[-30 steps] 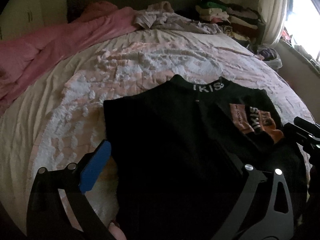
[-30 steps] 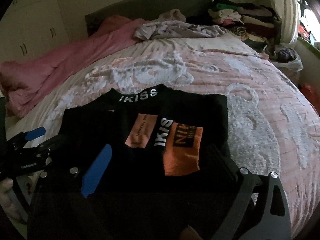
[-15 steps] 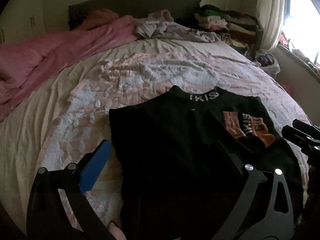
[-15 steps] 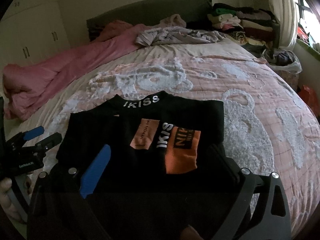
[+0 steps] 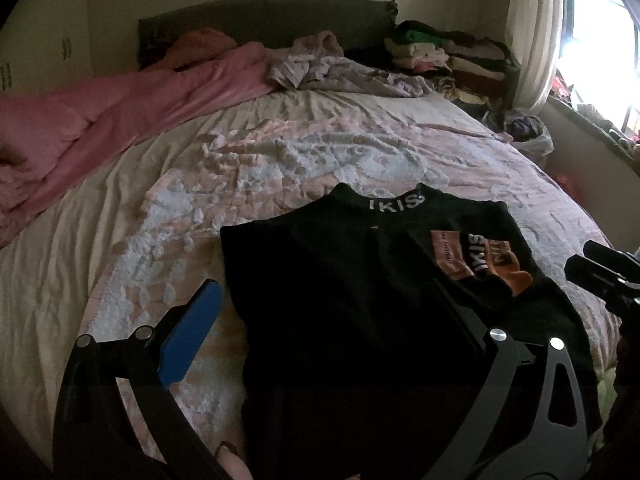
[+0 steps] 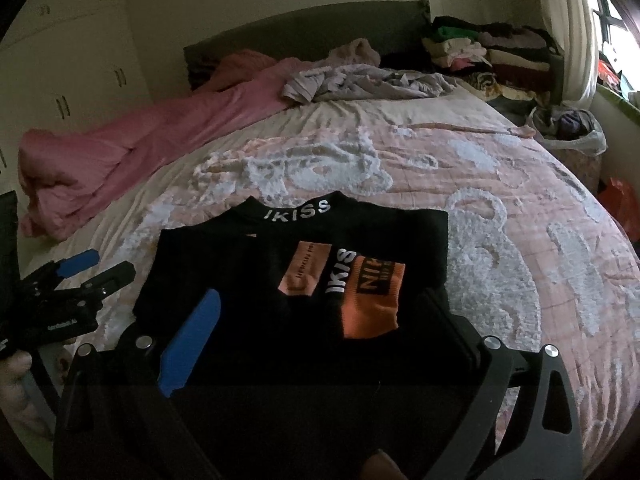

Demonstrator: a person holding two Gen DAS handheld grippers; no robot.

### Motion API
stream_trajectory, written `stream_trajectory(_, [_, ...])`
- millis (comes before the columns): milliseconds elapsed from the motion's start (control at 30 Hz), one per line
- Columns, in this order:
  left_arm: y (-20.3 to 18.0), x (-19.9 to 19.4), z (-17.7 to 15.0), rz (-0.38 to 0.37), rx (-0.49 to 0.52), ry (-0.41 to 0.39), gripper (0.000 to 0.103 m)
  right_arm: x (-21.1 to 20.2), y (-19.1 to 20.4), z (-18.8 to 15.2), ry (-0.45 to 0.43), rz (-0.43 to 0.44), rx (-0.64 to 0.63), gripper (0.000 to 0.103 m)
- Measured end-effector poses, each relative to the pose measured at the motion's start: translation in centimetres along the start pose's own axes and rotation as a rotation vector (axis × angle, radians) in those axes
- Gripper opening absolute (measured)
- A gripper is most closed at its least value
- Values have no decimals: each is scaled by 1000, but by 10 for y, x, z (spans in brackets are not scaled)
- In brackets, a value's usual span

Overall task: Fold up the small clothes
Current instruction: 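Move both grippers back toward the hem of the black shirt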

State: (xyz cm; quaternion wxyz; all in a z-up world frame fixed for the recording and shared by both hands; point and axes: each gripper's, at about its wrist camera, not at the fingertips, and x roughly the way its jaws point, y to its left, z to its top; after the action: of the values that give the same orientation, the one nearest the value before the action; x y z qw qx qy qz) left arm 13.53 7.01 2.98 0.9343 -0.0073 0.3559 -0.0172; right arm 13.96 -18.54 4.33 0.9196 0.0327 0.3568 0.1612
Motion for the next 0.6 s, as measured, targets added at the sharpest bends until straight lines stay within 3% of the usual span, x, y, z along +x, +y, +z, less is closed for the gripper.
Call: stream_trajectory(600, [5,-41,-16,14,-37,-20,93,-57,3,-17,-18,109,8,98])
